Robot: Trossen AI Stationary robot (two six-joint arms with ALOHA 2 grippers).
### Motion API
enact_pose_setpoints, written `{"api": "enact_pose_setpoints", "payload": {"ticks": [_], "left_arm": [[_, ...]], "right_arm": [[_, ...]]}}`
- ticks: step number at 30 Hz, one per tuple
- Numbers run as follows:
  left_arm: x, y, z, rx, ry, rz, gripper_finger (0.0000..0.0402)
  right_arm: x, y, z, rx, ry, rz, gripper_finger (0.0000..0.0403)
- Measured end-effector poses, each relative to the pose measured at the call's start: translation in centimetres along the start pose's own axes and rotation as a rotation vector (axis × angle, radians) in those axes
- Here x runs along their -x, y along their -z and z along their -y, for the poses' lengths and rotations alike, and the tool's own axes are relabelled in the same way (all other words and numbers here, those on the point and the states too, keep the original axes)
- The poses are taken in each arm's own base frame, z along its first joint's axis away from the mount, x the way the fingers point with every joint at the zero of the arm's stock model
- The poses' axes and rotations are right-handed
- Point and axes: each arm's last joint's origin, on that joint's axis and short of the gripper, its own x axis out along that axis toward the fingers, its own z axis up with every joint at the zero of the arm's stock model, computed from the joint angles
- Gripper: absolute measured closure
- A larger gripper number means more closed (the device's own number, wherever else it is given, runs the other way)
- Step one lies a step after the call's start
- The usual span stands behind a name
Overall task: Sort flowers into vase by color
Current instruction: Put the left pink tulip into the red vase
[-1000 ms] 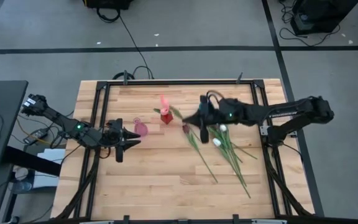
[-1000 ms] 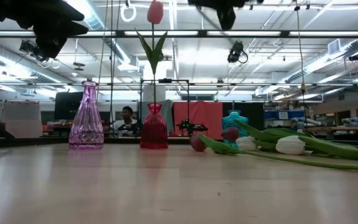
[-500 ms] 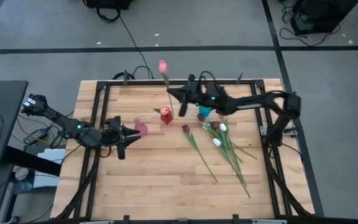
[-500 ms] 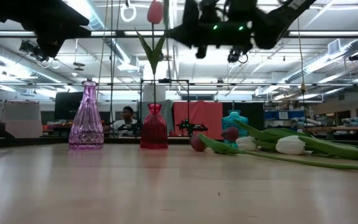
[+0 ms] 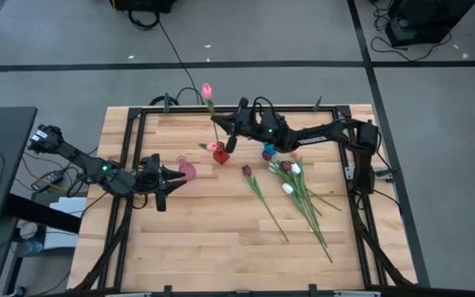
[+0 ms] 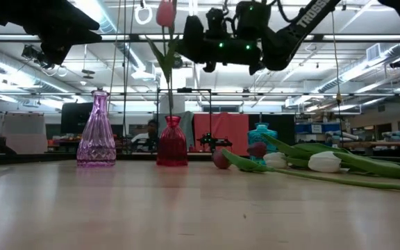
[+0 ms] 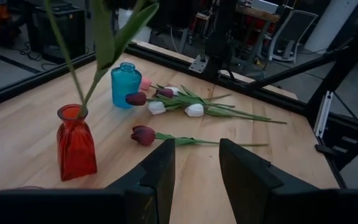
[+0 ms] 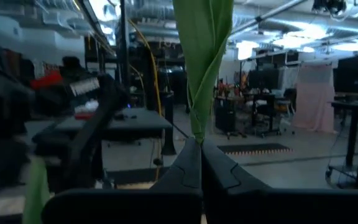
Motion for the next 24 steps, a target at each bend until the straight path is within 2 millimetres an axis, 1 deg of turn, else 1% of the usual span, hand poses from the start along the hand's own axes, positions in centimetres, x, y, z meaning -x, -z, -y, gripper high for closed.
{"api": "enact_pose_setpoints", "payload": {"ticks": [8,14,17,21,24], "left_arm": [[0.0,0.0,0.0,0.000,0.000,0.000,0.0270],[0.0,0.0,0.0,-0.001,0.000,-0.001,0.0270],[0.0,0.0,0.0,-0.003,-0.002,-0.004,0.0270],[0.0,0.1,0.0,0.005,-0.001,-0.008,0.0270],[0.0,0.1,0.0,0.006,0.011,-0.017,0.0270]], "right_arm": [[-0.2,2.5,0.1,0.053,0.002,-0.035,0.0402],[-0.1,2.6,0.1,0.073,0.000,-0.061,0.0401],[-0.1,3.2,0.1,0.104,-0.002,-0.117,0.0400],[0.1,4.1,0.0,0.114,-0.013,-0.241,0.0393],[0.4,3.9,0.0,0.116,-0.019,-0.313,0.0379]]}}
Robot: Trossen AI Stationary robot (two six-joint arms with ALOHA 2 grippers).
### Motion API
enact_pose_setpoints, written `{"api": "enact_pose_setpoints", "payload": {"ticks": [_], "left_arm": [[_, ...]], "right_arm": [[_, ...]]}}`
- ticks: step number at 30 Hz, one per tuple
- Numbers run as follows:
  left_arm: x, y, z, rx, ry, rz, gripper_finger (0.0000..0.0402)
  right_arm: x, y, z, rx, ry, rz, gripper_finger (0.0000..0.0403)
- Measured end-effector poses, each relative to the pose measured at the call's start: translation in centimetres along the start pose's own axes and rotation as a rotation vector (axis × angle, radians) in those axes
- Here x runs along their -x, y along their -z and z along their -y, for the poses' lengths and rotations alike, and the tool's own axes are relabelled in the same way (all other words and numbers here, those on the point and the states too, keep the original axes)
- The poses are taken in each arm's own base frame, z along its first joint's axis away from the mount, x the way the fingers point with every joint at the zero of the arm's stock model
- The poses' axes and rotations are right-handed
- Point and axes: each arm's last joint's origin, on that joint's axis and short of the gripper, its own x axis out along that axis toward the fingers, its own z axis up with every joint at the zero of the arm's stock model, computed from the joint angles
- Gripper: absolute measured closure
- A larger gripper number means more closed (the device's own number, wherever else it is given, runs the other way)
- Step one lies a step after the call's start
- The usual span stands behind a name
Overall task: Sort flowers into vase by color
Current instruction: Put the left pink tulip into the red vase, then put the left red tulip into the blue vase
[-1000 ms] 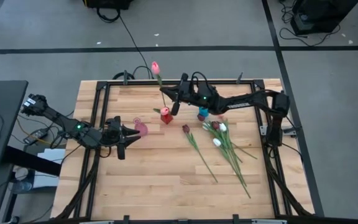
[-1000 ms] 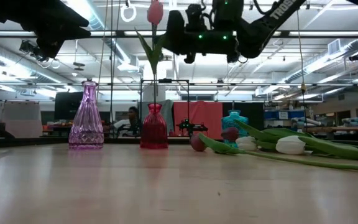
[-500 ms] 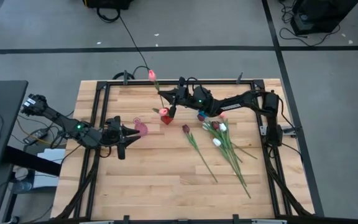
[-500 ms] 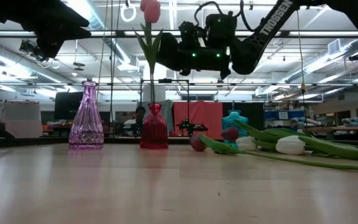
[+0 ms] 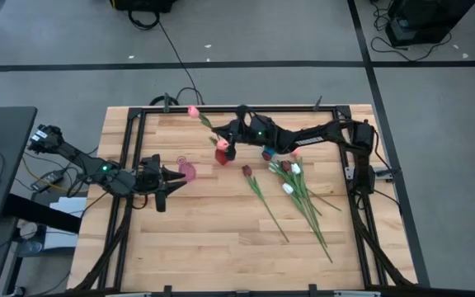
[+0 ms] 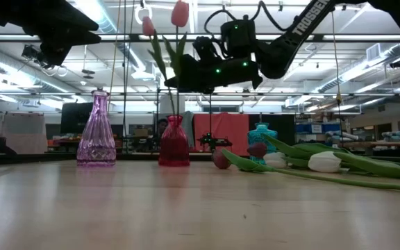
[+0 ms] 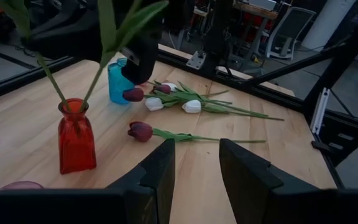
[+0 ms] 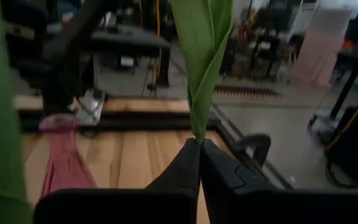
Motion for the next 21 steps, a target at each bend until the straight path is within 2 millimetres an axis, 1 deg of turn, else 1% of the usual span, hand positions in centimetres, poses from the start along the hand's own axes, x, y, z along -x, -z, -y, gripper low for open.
{"api": "enact_pose_setpoints", "payload": {"ticks": [5,10,17,21], "left_arm": [[0.0,0.0,0.0,-0.002,0.002,-0.004,0.0270],[0.0,0.0,0.0,-0.006,0.002,-0.004,0.0270],[0.0,0.0,0.0,0.005,0.006,-0.006,0.0270],[0.0,0.0,0.0,0.006,0.006,-0.005,0.0270]], "right_arm": [[0.8,-0.8,0.0,0.057,-0.022,-0.090,0.0349],[1.7,-2.0,0.1,0.054,-0.034,-0.122,0.0315],[1.9,-1.6,-0.1,0.046,-0.047,-0.185,0.0265],[2.0,-1.6,-0.1,0.053,-0.049,-0.193,0.0253]]}}
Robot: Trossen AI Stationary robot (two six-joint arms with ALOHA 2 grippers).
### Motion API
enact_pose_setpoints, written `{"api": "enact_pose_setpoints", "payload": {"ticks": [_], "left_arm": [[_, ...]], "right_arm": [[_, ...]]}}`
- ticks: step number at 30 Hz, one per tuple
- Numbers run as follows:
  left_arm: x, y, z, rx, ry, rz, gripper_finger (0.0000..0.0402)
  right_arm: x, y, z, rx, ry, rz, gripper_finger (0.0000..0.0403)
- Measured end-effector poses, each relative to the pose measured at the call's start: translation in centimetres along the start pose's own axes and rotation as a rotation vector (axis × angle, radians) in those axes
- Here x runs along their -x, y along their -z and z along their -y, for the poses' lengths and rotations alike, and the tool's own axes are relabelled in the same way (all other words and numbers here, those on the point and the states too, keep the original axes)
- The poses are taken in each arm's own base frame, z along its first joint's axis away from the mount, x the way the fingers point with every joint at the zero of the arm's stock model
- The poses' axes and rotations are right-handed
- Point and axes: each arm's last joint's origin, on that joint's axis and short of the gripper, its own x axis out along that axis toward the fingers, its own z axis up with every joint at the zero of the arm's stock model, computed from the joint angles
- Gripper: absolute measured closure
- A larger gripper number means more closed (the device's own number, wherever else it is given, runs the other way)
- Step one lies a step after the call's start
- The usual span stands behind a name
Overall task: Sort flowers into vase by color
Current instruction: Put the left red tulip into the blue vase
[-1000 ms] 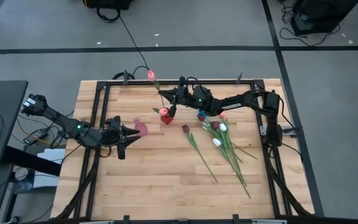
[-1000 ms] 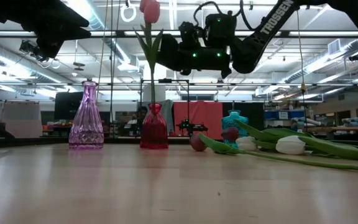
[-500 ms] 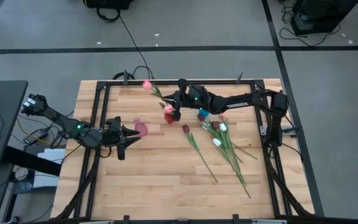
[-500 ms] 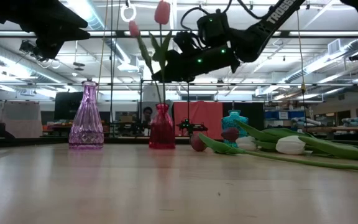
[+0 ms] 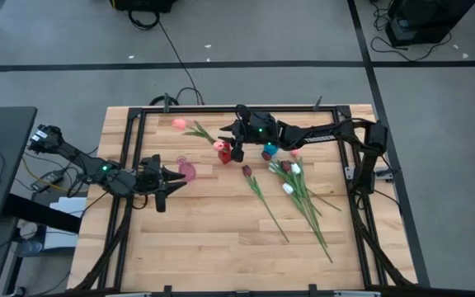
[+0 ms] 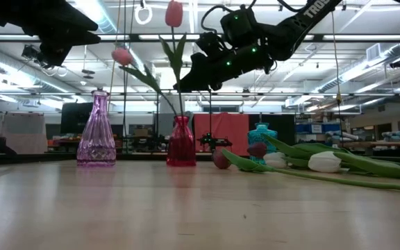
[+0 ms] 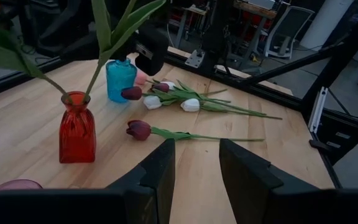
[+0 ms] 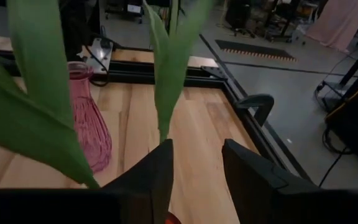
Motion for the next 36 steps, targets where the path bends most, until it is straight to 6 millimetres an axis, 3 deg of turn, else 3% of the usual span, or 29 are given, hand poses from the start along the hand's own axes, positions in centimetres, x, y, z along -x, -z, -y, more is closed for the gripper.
{"api": "enact_pose_setpoints", "payload": {"ticks": [19,27,36], "left_arm": [[0.0,0.6,-0.3,-0.012,-0.023,-0.055,0.0270],[0.0,0.6,-0.3,-0.010,-0.024,-0.055,0.0270],[0.0,0.6,-0.3,-0.001,-0.029,-0.051,0.0270]], "right_arm": [[1.0,-0.8,-0.1,0.042,0.010,-0.040,0.0253],[4.8,-2.9,0.4,0.031,0.016,-0.151,0.0253],[9.2,-3.6,-3.2,-0.036,0.065,-0.411,0.0253]]}}
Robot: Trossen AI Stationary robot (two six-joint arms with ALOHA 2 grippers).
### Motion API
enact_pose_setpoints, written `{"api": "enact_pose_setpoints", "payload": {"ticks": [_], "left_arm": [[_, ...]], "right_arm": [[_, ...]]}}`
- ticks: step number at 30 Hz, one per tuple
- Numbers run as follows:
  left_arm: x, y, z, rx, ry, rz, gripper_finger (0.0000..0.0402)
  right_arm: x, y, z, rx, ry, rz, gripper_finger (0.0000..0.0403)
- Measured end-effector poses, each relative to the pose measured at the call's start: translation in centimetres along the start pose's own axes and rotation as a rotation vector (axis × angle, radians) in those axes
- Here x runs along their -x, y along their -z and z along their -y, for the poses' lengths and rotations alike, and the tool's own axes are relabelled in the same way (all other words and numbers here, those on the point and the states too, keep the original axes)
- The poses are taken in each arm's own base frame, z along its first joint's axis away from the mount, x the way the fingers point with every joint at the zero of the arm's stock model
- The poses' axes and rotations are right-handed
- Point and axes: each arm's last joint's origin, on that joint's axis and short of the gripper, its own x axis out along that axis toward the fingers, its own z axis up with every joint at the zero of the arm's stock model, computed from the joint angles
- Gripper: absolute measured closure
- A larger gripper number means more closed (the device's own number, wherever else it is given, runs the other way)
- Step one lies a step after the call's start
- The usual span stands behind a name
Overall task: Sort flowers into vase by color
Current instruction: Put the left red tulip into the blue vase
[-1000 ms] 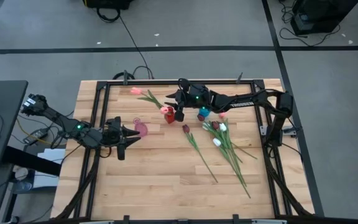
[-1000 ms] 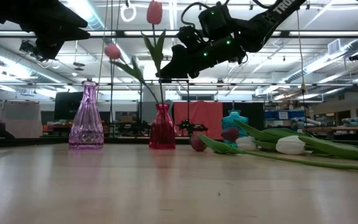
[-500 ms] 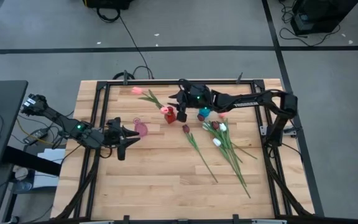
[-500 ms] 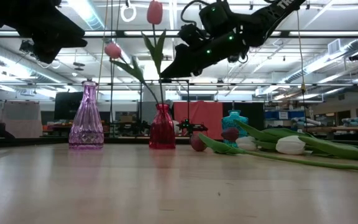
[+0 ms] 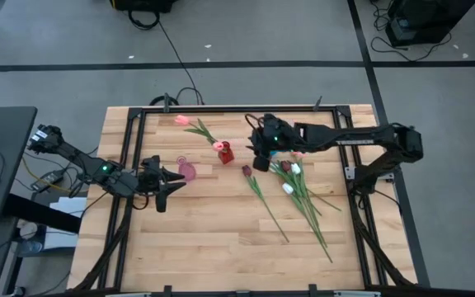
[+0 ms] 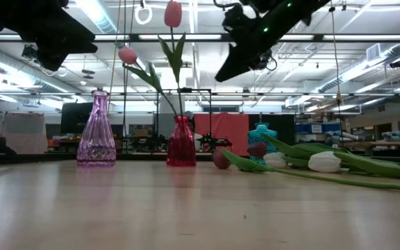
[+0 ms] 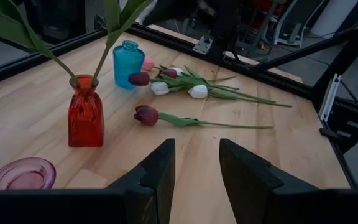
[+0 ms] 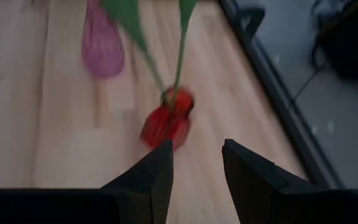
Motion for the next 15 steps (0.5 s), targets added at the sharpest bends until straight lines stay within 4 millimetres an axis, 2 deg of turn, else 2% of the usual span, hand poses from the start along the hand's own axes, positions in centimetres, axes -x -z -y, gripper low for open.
{"api": "enact_pose_setpoints", "payload": {"ticks": [6,11,15], "left_arm": [[0.0,0.0,0.0,0.015,0.002,0.000,0.0270],[-0.2,0.1,0.1,0.011,-0.010,-0.003,0.0270],[-1.0,0.7,0.5,-0.027,-0.045,-0.024,0.0270]], "right_arm": [[2.5,1.0,-3.1,-0.114,-0.046,-0.114,0.0254],[2.7,3.0,-6.1,-0.144,-0.097,-0.156,0.0254],[2.3,5.0,-7.8,-0.173,-0.103,-0.175,0.0254]]}}
